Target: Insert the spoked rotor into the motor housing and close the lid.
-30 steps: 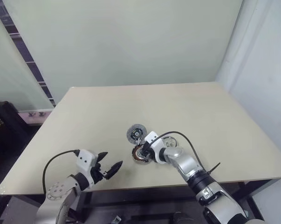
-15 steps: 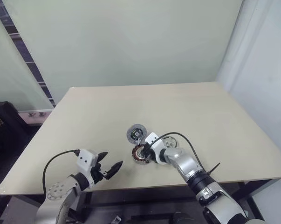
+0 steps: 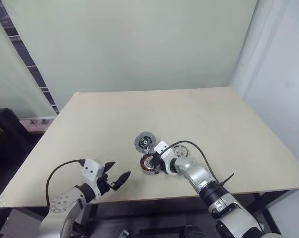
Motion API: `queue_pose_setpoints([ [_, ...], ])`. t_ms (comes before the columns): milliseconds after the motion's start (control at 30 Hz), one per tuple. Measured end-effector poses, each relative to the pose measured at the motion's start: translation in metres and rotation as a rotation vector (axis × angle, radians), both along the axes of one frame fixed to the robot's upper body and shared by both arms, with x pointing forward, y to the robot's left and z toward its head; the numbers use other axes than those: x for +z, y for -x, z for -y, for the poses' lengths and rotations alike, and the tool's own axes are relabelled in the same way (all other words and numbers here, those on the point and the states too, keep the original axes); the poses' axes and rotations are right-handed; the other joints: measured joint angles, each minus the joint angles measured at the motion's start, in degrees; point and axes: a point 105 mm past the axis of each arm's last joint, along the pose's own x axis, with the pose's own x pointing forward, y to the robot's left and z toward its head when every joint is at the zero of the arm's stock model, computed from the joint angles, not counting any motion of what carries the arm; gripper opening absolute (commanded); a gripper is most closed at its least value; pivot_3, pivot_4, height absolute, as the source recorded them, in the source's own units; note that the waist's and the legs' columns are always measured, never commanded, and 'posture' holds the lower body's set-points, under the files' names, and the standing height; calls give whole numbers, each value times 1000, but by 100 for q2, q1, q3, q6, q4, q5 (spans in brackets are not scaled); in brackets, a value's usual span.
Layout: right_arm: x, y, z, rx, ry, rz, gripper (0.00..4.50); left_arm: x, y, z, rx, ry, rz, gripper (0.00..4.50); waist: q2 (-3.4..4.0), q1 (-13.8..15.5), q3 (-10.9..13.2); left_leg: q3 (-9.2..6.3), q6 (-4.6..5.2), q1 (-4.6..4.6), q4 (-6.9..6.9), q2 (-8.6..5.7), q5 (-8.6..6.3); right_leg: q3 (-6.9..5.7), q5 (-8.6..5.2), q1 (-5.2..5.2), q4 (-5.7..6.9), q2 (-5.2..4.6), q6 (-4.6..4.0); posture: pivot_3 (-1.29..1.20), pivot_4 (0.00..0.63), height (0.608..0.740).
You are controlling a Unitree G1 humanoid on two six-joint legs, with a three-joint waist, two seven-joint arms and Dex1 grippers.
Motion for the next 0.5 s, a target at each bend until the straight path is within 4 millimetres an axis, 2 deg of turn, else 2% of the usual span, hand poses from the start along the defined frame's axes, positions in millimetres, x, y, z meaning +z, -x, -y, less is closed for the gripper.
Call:
queue_pose_setpoints([
  [500, -1, -1, -1, 0, -6, 2, 799, 0, 0, 0, 0, 0, 0, 4500, 0, -1, -2, 1, 0, 5, 2, 2, 1, 1, 0, 2, 3, 1, -1, 0, 0, 740],
])
